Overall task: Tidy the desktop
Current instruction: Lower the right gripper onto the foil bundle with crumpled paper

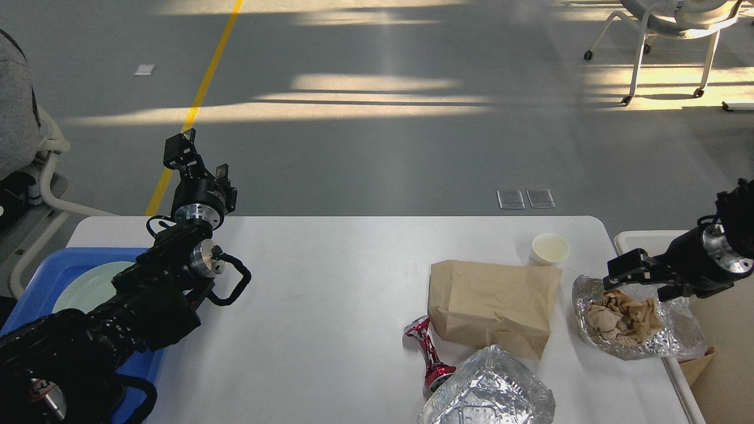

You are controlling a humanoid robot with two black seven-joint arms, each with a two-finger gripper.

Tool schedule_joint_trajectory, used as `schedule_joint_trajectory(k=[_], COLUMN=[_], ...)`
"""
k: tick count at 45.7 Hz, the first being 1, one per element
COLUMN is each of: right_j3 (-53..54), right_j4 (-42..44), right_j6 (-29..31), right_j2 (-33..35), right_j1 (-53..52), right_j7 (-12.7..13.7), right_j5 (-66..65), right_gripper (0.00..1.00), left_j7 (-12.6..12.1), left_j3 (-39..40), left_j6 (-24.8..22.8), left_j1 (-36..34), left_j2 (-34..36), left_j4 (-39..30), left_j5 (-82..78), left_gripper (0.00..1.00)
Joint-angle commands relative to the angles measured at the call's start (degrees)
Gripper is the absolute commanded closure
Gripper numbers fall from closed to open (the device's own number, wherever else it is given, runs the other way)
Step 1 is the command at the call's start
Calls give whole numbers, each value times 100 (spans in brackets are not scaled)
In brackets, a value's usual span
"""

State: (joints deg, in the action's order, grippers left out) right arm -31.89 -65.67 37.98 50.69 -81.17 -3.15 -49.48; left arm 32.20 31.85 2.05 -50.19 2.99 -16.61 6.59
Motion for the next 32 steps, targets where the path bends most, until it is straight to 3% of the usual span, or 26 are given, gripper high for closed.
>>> schedule_joint_trajectory(k=[1,19,27,32], right_j3=[-10,-10,34,25], right_j4=[-261,-614,-420,-403], right_j6=[-361,-1776,-1988,-1891], right_j2=[195,222,117,90], right_j1=[311,1182,1349,1375], right_j7=[-186,-1021,-881,-372], right_j5=[-509,-1442,-1127,163], right_gripper=[0,1,1,0], left_j7=[-3,6,-3,-3], left_j3=[-4,5,5,5], left_j6=[-3,-3,-3,-3], left_j1=[0,0,0,0], left_j2=[0,0,0,0], left_j4=[0,0,0,0], left_j5=[0,0,0,0], left_gripper=[4,4,4,4])
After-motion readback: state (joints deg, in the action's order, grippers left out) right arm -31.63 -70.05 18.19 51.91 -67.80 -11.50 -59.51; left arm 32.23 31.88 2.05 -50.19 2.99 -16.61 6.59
